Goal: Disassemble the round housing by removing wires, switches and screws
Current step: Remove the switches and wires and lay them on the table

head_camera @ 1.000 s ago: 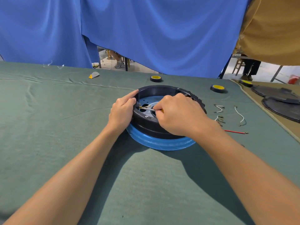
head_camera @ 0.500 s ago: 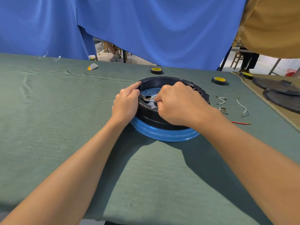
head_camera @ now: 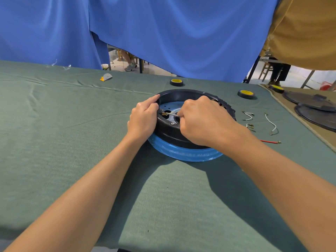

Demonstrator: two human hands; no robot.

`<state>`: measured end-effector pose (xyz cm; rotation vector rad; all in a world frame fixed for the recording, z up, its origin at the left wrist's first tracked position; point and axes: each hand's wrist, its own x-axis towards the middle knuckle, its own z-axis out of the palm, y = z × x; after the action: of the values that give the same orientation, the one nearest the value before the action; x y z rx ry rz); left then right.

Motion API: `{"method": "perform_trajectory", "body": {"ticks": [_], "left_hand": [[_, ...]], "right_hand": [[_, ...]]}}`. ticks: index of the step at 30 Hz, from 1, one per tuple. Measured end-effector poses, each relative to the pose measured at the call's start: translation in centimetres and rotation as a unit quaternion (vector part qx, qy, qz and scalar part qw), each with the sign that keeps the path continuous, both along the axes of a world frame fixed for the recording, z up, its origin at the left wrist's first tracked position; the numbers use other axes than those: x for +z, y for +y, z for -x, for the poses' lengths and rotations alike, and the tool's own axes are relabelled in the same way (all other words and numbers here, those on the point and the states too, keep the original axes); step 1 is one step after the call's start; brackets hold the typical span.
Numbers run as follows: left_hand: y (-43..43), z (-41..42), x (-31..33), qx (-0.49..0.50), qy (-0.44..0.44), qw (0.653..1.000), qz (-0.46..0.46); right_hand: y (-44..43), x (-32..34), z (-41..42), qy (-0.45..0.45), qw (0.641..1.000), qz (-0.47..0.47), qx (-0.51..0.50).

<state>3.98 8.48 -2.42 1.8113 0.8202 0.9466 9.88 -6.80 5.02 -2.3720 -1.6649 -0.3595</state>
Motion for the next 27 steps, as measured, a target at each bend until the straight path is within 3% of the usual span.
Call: {"method": "perform_trajectory", "body": {"ticks": [27], "left_hand": [[-0.1,0.0,0.1,0.005,-0.007,1.000,0.005]], "right_hand": [[0.2,-0.5,1.4,0.036,0.999,-0.020,-0.027]]}}
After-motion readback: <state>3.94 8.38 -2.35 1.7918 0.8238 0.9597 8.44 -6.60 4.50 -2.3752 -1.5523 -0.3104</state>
